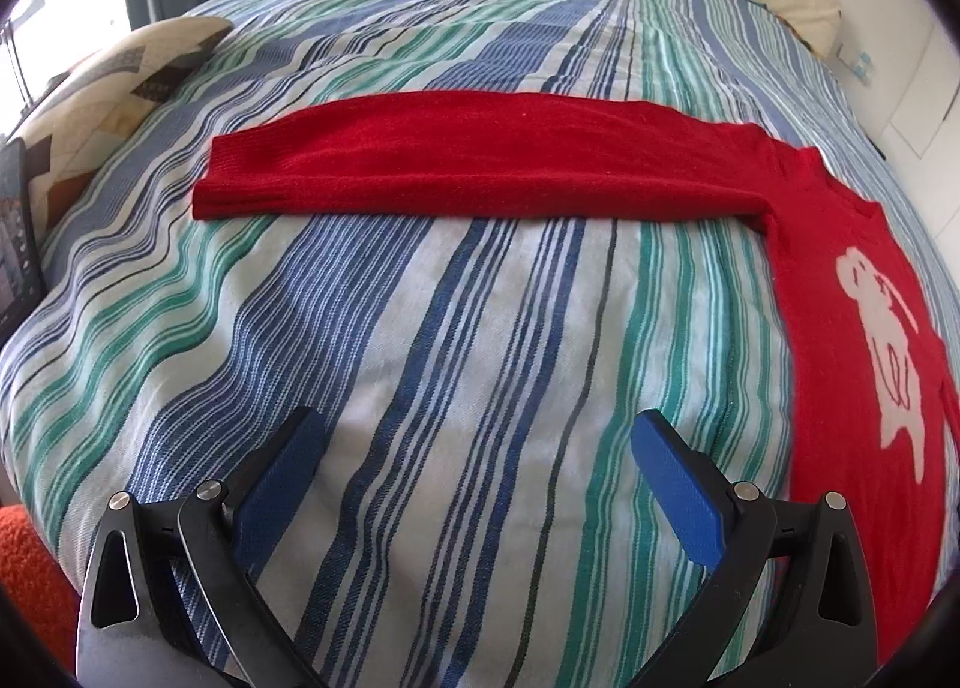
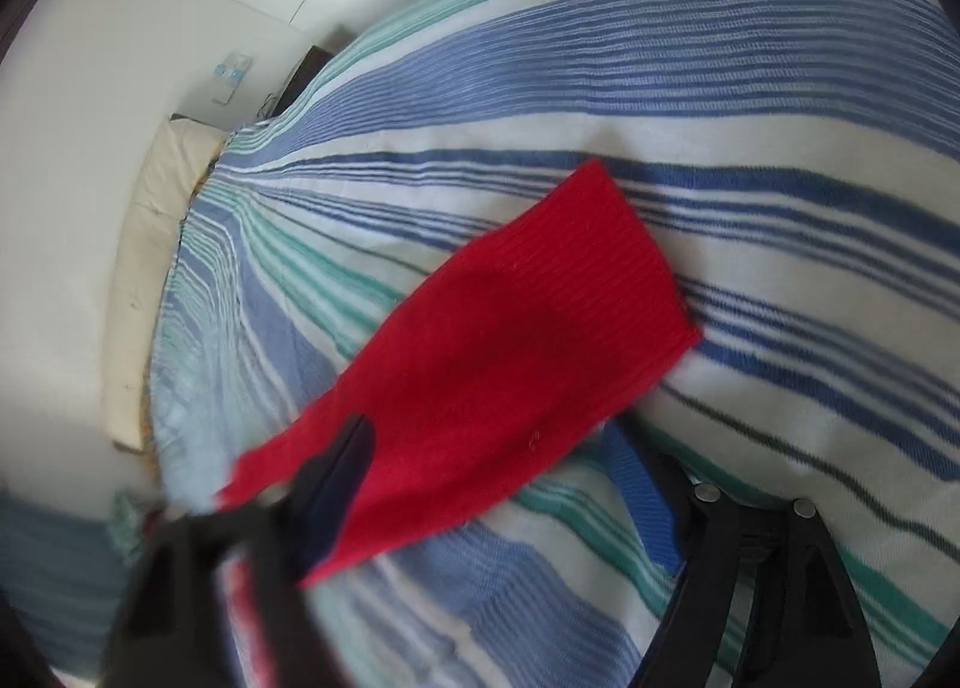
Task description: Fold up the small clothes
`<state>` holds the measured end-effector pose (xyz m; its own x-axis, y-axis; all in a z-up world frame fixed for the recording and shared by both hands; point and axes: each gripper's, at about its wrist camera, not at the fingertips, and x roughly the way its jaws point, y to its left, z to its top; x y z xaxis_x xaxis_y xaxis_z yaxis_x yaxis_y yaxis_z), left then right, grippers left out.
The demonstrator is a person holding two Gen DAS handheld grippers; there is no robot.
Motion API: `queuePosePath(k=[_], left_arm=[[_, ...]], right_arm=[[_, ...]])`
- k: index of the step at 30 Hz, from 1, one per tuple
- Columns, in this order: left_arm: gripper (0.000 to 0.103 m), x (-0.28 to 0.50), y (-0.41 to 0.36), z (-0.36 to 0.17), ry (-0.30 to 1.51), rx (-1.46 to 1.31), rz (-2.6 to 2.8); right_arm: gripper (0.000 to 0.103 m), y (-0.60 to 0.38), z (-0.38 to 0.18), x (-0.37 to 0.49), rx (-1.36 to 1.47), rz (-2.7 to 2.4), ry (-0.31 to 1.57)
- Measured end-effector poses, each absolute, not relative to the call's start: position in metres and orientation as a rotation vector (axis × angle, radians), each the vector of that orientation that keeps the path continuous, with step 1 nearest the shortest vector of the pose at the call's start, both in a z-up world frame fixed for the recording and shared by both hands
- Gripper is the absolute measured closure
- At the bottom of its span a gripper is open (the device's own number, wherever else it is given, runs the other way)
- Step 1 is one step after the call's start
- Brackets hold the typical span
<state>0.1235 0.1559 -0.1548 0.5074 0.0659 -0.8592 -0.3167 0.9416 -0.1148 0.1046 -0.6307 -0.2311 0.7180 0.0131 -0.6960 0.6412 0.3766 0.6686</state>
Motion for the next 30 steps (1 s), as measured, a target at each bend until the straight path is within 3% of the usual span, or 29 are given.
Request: queuePosePath(k=[1, 2, 8, 12, 16, 17, 19, 20, 27, 30], left_arm=[[0.001, 0.123, 0.157, -0.155, 1.015, -0.279, 0.237], [0.001, 0.123, 0.157, -0.155, 1.014, -0.284, 0.237], [0.001, 0.127, 0.153, -0.155, 1.014, -0.289, 0.218], [0.001, 0.13, 0.151, -0.155, 1.017, -0.279, 0.208], [0.001, 0.13, 0.155, -0.154, 1.017, -0.289, 0.218], [0.001, 0.129, 0.156, -0.154, 1.017, -0.294, 0.22], [0.001, 0.129, 0.159, -0.154, 1.016, -0.303, 0.219], [0.001, 0.129, 0.16, -0.153, 1.016, -0.309, 0.215], [0.001, 0.132, 0.162, -0.153, 1.017, -0.344, 0.204], [0.001, 0.131, 0.162, -0.153, 1.015, -0.339, 0.208]], right_arm=[[0.052, -0.632, -0.229, 0.109, 1.084, -0.473, 0.682], [0.094, -0.632, -0.224, 0.115, 1.024, -0.51, 0.699], [0.096, -0.575, -0.116, 0.161, 0.689, -0.368, 0.606], [0.096, -0.47, -0.034, 0.211, 0.486, -0.04, 0.56], [0.095, -0.344, 0.0, 0.251, 0.317, 0.282, 0.58], [0.09, -0.315, 0.0, 0.26, 0.266, 0.341, 0.603], [0.043, -0.267, -0.012, 0.278, 0.172, 0.416, 0.708], [0.012, -0.254, -0.022, 0.286, 0.164, 0.441, 0.775], [0.013, -0.322, -0.034, 0.276, 0.24, 0.283, 0.744], [0.013, -0.345, -0.056, 0.272, -0.036, 0.073, 0.788]])
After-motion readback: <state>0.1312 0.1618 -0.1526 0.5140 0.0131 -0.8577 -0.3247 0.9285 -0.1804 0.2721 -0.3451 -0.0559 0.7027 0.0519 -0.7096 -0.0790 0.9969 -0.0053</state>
